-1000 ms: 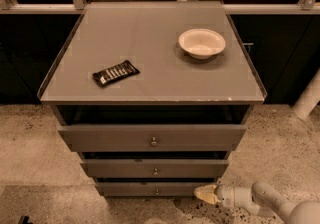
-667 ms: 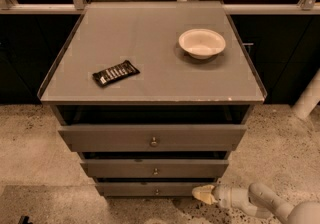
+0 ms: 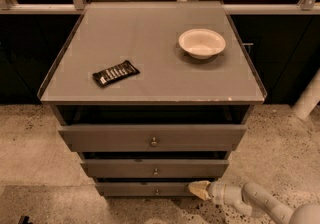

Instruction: Open bottom drawer

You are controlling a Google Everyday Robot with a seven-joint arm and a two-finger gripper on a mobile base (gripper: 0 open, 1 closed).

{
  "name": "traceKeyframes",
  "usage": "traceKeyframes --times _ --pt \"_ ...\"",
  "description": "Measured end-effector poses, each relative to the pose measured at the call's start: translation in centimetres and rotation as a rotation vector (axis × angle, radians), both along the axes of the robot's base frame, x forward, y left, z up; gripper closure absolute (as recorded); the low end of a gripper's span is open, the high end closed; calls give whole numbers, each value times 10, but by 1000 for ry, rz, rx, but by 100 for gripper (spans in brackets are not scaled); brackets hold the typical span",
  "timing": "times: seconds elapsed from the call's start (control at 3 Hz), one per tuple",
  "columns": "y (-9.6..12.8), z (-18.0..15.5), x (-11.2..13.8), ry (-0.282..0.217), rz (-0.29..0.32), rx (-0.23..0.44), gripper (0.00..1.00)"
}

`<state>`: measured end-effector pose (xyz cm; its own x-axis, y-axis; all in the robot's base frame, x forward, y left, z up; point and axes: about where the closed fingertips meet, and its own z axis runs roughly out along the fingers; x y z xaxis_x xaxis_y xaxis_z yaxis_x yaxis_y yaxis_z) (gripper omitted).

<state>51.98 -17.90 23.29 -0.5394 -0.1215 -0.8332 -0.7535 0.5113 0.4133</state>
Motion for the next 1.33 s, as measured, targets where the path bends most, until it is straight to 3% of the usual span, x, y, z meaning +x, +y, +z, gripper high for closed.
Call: traceKeyframes --times 0.67,1.0,1.33 --pt "-10 1 19 -82 -124 -51 100" --pt "-10 -5 27 -90 -163 -70 100" --pt "-10 -5 27 -90 -164 -72 100"
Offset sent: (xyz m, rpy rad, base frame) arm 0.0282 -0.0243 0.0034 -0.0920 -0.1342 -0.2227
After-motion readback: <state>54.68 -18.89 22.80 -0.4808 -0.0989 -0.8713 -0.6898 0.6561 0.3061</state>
